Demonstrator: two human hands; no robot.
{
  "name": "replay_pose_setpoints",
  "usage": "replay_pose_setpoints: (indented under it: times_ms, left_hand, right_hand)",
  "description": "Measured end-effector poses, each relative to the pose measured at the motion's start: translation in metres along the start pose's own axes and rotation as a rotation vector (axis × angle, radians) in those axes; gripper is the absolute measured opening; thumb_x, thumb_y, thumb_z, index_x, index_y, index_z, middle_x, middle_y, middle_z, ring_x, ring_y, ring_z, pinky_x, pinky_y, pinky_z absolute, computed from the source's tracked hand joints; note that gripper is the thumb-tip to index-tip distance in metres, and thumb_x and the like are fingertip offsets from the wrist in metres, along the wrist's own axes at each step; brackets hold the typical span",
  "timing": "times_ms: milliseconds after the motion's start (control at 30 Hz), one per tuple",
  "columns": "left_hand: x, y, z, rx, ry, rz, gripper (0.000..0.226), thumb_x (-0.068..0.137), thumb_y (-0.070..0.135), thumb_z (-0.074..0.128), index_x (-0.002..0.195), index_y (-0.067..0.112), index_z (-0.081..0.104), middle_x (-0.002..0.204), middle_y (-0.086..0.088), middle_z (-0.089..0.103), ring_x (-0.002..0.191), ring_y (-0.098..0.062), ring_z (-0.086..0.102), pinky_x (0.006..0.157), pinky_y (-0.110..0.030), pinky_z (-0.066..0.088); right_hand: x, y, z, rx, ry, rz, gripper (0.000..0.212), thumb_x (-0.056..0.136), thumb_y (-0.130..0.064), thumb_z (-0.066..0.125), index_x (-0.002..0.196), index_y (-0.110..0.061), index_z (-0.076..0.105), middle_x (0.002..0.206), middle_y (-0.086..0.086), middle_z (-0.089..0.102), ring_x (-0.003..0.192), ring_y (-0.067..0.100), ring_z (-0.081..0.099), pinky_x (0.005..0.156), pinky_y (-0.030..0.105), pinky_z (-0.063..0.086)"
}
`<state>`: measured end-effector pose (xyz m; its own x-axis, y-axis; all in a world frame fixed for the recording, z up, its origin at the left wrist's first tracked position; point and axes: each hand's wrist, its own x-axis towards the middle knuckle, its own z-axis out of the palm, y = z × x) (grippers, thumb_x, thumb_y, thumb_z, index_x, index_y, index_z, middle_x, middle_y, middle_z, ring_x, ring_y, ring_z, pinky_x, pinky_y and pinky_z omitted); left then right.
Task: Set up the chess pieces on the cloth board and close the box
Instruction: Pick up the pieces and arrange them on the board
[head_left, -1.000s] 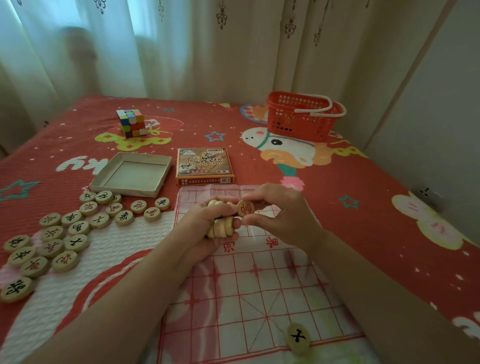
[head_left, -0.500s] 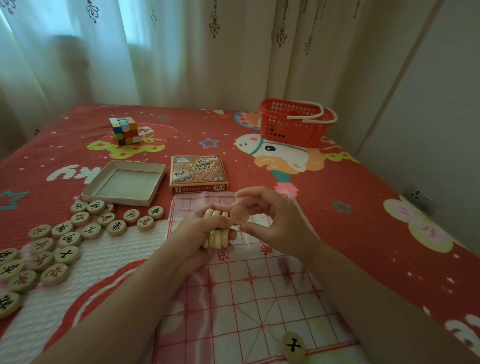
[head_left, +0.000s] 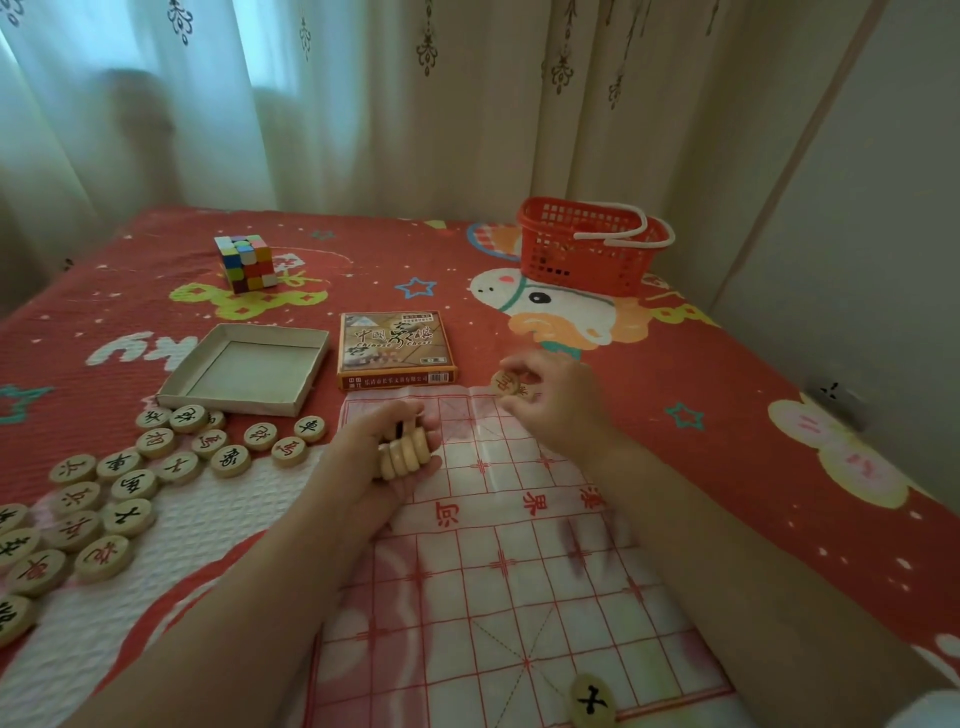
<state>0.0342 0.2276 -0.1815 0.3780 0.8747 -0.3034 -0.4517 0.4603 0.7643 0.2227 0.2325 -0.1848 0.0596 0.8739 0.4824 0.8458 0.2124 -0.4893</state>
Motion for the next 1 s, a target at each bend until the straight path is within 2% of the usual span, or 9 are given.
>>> replay_pose_setpoints:
  times_ms: [133, 333, 533, 633, 667, 733, 800, 900, 1000]
  left_hand:
    - [0.001, -0.001, -0.001, -0.135, 0.033, -0.039, 0.017, 0.084, 0.004, 0.040, 0.090, 0.005, 0.056, 0.073, -0.011, 0.062, 0.048, -0.013, 0.059, 0.045, -0.022, 0.051]
    - [0.004, -0.003, -0.002, -0.051, -0.020, -0.026, 0.005, 0.089, 0.011, 0.051, 0.091, 0.008, 0.055, 0.077, -0.009, 0.068, 0.051, -0.010, 0.061, 0.047, -0.023, 0.053]
    - [0.009, -0.004, -0.007, -0.049, -0.101, -0.040, 0.014, 0.090, 0.020, 0.049, 0.087, 0.010, 0.058, 0.074, -0.006, 0.070, 0.051, -0.009, 0.062, 0.045, -0.022, 0.051]
    - [0.007, -0.002, -0.007, -0.091, -0.142, -0.047, 0.022, 0.093, 0.025, 0.045, 0.085, 0.009, 0.059, 0.072, -0.006, 0.069, 0.050, -0.010, 0.061, 0.044, -0.021, 0.051]
    - [0.007, -0.001, -0.005, -0.090, -0.159, -0.045, 0.026, 0.094, 0.027, 0.043, 0.085, 0.009, 0.059, 0.071, -0.006, 0.068, 0.050, -0.010, 0.061, 0.044, -0.021, 0.050]
    - [0.006, 0.000, -0.003, -0.054, -0.178, -0.039, 0.031, 0.093, 0.032, 0.043, 0.084, 0.008, 0.060, 0.068, -0.006, 0.066, 0.049, -0.011, 0.060, 0.043, -0.020, 0.049]
    - [0.005, -0.001, 0.000, -0.004, -0.199, -0.046, 0.033, 0.091, 0.036, 0.044, 0.084, 0.009, 0.060, 0.064, -0.005, 0.064, 0.047, -0.012, 0.060, 0.042, -0.021, 0.049]
    - [0.002, -0.005, 0.001, 0.039, -0.232, -0.074, 0.033, 0.079, 0.041, 0.051, 0.084, 0.010, 0.062, 0.061, -0.003, 0.060, 0.046, -0.014, 0.060, 0.040, -0.022, 0.048]
    - [-0.001, -0.008, 0.002, 0.076, -0.236, -0.089, 0.034, 0.074, 0.042, 0.054, 0.082, 0.011, 0.066, 0.061, -0.003, 0.059, 0.046, -0.014, 0.060, 0.040, -0.022, 0.048]
  right_hand:
    - [0.017, 0.002, 0.013, -0.153, -0.088, 0.057, 0.024, 0.077, -0.018, 0.065, 0.100, -0.017, 0.062, 0.090, 0.002, 0.067, 0.092, 0.020, 0.054, 0.080, 0.037, 0.046]
    - [0.022, -0.011, 0.029, -0.231, -0.206, 0.074, 0.017, 0.081, -0.030, 0.063, 0.094, -0.020, 0.063, 0.083, 0.002, 0.056, 0.089, 0.019, 0.049, 0.075, 0.029, 0.038]
    - [0.020, -0.009, 0.030, -0.256, -0.219, 0.040, 0.020, 0.081, -0.036, 0.060, 0.091, -0.021, 0.068, 0.093, -0.002, 0.068, 0.096, 0.021, 0.049, 0.083, 0.034, 0.038]
    - [0.016, -0.015, 0.019, -0.085, -0.087, 0.032, 0.014, 0.079, -0.021, 0.063, 0.092, -0.017, 0.069, 0.095, -0.005, 0.066, 0.097, 0.018, 0.050, 0.092, 0.037, 0.037]
    - [0.013, -0.020, 0.014, 0.016, -0.063, 0.026, 0.015, 0.077, -0.015, 0.064, 0.091, -0.017, 0.069, 0.093, -0.007, 0.066, 0.095, 0.016, 0.052, 0.090, 0.033, 0.039]
    - [0.004, -0.031, 0.005, 0.237, -0.131, -0.001, 0.019, 0.075, -0.011, 0.065, 0.093, -0.017, 0.069, 0.090, -0.008, 0.065, 0.087, 0.007, 0.055, 0.075, 0.016, 0.040]
    - [-0.007, -0.040, -0.001, 0.399, -0.225, -0.035, 0.024, 0.073, -0.013, 0.064, 0.097, -0.016, 0.068, 0.089, -0.008, 0.066, 0.077, -0.001, 0.055, 0.065, 0.007, 0.038]
    - [-0.015, -0.044, -0.005, 0.466, -0.273, -0.015, 0.028, 0.071, -0.016, 0.072, 0.099, -0.018, 0.069, 0.082, -0.017, 0.065, 0.072, -0.002, 0.055, 0.061, 0.005, 0.038]
    - [-0.018, -0.043, -0.003, 0.384, -0.218, -0.043, 0.028, 0.069, -0.012, 0.078, 0.095, -0.018, 0.072, 0.077, -0.023, 0.062, 0.073, -0.003, 0.055, 0.062, 0.006, 0.038]
